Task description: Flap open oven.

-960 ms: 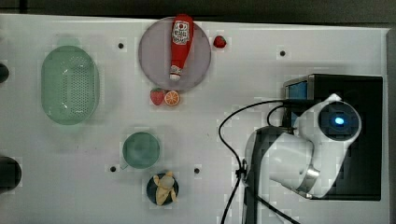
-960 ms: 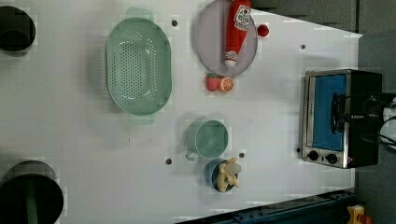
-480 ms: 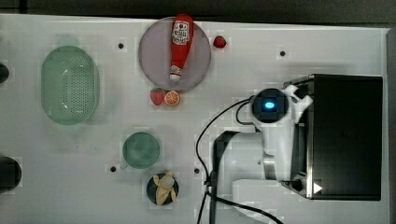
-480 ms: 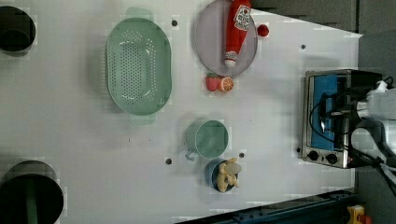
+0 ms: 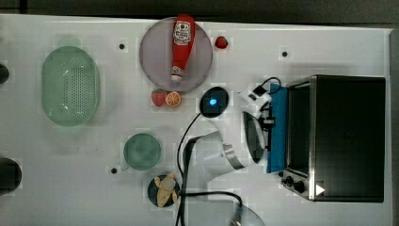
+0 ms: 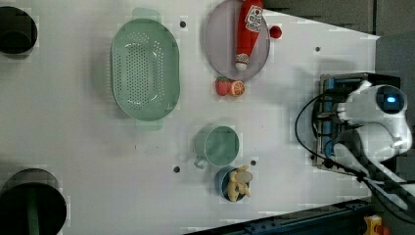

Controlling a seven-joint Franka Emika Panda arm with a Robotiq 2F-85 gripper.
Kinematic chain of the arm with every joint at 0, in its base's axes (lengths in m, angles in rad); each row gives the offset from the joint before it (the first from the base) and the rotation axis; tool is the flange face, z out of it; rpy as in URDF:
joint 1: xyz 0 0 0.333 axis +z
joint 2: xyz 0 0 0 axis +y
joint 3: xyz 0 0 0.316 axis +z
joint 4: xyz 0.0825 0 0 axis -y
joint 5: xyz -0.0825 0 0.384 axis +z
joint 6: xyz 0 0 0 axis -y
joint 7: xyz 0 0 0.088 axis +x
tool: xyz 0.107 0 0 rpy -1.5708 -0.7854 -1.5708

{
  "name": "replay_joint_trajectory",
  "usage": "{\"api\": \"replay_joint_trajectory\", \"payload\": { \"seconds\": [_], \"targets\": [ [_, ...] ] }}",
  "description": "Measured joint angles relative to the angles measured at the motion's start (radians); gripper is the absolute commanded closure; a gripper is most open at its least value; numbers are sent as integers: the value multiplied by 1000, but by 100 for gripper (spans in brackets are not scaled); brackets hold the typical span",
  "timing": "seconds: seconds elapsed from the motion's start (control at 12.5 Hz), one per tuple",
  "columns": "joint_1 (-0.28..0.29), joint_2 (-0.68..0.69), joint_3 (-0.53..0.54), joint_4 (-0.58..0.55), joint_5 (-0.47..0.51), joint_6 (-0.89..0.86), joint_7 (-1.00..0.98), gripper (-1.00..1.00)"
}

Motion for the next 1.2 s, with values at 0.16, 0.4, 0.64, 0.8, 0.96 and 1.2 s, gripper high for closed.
{"api": "replay_joint_trajectory", "payload": {
  "seconds": [0.16, 0.4, 0.64, 0.8, 0.96, 1.2],
  "targets": [
    [34, 53, 20, 2, -67, 2, 102, 65],
    [89, 135, 24, 8, -192, 3, 280, 65],
    [142, 231, 25, 45, -263, -40, 438, 65],
    [165, 276, 24, 57, -317, -46, 504, 65],
    [177, 318, 24, 80, -323, -53, 538, 65],
    [200, 332, 21, 100, -321, -86, 559, 65]
  ]
}}
